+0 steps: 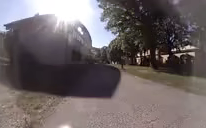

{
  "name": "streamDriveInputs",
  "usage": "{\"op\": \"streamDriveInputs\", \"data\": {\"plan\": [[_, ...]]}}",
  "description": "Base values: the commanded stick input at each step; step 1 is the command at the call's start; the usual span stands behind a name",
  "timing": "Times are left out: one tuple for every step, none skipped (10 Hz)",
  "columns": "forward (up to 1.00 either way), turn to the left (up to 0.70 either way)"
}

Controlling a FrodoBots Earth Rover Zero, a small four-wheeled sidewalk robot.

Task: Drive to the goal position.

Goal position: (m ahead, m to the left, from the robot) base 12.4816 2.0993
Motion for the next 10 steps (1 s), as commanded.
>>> {"op": "streamDriveInputs", "data": {"plan": [[0.45, 0.0], [0.45, 0.0], [0.45, 0.0], [0.45, 0.0], [0.45, 0.0], [0.45, 0.0], [0.45, 0.0], [0.45, 0.0], [0.45, 0.0], [0.45, 0.0]]}}
